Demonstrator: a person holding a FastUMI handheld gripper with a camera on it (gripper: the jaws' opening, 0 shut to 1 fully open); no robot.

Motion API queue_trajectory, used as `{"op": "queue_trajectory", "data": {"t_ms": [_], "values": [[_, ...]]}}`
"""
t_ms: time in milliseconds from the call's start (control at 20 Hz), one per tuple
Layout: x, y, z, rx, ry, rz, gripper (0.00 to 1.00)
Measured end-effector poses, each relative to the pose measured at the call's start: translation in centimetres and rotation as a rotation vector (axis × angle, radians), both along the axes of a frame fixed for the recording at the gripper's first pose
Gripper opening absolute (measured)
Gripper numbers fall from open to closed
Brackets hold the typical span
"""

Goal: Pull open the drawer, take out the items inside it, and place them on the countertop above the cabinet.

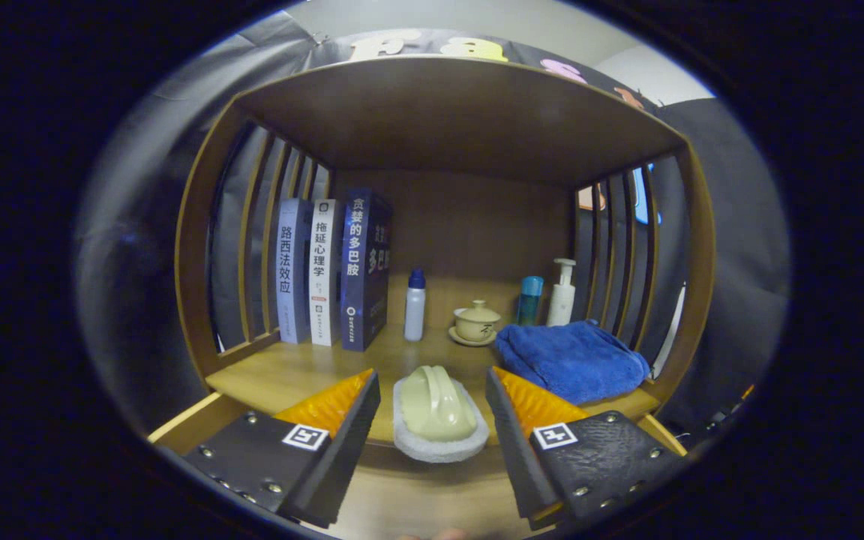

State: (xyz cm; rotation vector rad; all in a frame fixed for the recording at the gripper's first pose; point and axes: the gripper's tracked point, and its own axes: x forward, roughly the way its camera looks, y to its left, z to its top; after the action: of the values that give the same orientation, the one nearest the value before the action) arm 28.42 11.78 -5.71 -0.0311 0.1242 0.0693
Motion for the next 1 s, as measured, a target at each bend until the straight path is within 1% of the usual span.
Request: {"op": "queue_trajectory", "data": {"t_ms": [200,350,500,1000], "values": [[0.0,-0.3,0.2,0.041,-0.019,0.004,0.84],[-0.2,-0.5,0.7,0.104,-0.04,0.02,0.84],[-0.4,-0.9,1.1,0.097,-0.072,0.012,0.84],[0.3,-0.4,-0.5,0.096,0.011,0.035,0.84]]}}
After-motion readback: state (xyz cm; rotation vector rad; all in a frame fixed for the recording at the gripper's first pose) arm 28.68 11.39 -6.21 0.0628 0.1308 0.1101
